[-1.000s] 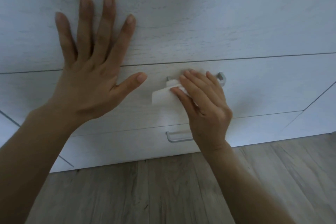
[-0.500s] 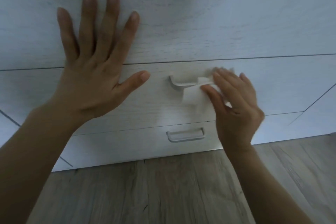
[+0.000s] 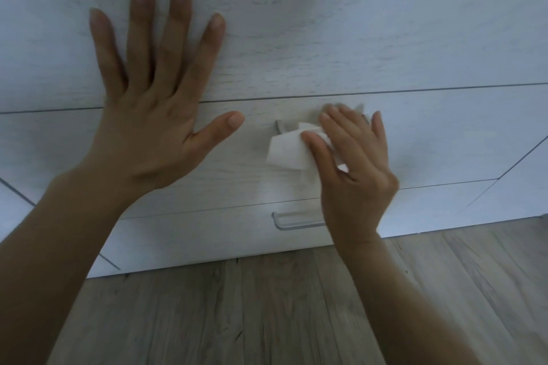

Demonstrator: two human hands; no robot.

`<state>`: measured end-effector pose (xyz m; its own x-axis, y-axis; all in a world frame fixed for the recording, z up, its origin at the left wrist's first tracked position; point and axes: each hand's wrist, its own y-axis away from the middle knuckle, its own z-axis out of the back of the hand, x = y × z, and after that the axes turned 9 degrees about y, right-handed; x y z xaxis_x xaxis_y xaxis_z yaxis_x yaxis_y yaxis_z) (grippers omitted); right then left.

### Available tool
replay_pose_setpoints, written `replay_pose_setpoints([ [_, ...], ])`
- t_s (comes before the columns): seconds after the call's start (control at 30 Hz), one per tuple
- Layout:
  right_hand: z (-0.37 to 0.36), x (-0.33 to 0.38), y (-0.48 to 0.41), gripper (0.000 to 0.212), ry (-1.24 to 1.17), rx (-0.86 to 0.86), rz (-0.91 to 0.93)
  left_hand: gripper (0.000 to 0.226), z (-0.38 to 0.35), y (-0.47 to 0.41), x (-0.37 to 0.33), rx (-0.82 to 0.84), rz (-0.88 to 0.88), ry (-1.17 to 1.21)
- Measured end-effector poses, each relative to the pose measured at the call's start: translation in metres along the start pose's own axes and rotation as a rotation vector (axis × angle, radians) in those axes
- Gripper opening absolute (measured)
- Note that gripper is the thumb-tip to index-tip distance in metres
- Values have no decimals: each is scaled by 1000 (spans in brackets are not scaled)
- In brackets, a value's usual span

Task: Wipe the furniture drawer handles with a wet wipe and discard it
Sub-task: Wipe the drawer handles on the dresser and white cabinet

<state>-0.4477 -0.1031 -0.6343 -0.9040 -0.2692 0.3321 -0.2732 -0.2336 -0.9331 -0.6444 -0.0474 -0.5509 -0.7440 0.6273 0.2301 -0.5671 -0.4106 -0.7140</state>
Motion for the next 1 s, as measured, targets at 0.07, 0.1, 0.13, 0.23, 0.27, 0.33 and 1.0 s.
replay_pose_setpoints([
  [0.07,-8,11,1,23,2,3,13,76,1,0,0,9,0,9],
  [0.1,-8,11,0,23,12,1,16,77,2,0,0,13,-1,15],
  [0.13,-5,8,0,23,25,-2,5,77,2,0,-1,18,-1,23],
  [0.23,6,-8,-1,23,56,-15,-89,77,3,0,-1,28,4,33],
  [0.27,7,-9,-1,24,54,-16,-106,77,3,0,-2,29,6,31],
  [0.33,1,0,0,25,39,-7,-76,77,3,0,-2,27,9,30],
  [1.0,1,-9,-1,23,-1,15,24,77,2,0,-1,15,-11,53],
])
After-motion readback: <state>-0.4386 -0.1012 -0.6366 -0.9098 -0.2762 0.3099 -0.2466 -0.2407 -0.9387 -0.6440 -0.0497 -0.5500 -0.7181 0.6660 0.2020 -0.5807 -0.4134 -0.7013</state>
